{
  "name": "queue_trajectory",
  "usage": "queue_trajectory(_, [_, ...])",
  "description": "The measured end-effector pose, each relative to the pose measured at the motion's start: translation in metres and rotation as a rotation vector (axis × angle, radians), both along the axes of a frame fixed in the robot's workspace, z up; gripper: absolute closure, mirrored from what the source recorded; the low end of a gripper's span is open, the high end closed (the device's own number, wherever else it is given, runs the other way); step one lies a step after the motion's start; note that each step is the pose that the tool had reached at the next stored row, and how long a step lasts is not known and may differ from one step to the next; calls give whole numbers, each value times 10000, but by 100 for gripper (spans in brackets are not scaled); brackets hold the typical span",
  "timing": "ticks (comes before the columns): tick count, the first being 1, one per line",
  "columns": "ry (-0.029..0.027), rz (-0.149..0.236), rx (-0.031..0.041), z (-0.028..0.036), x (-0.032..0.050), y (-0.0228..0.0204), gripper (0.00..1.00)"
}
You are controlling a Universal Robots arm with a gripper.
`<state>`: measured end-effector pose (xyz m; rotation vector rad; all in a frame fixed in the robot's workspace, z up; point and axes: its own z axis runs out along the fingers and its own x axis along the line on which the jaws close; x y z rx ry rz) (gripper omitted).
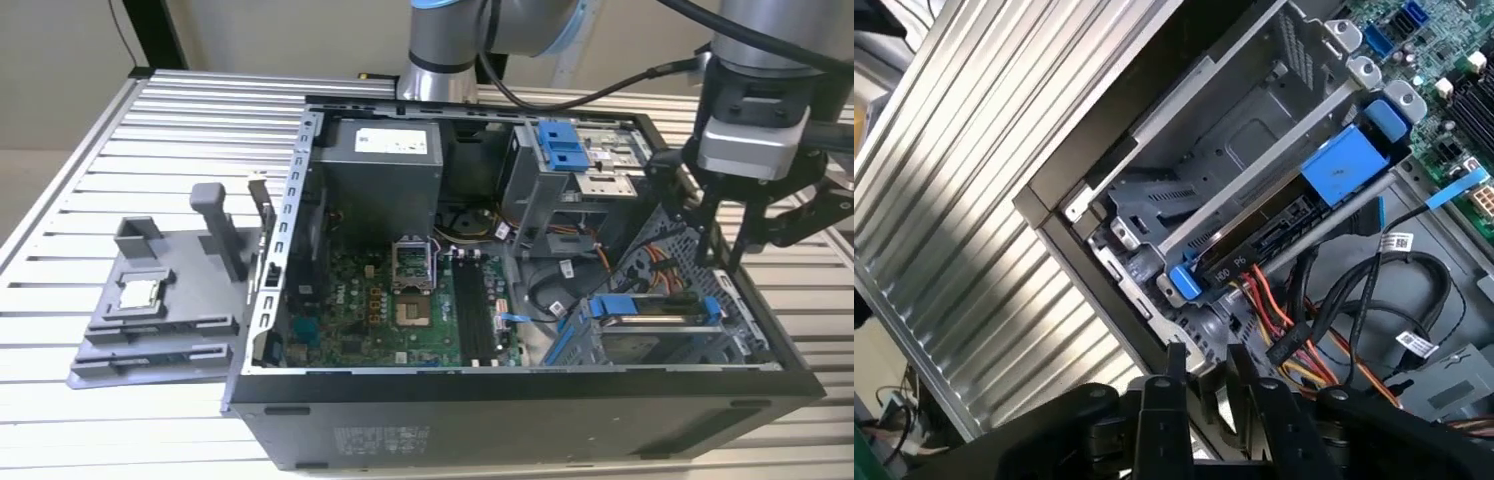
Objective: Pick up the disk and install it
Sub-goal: 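Insert the second disk wire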
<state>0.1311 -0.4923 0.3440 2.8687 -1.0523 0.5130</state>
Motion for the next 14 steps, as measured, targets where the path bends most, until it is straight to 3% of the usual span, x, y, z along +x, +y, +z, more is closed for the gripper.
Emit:
queue_trajectory(3, [0,308,1,-2,1,1,0])
queue_trajectory(14, [-1,312,1,-2,0,0,0])
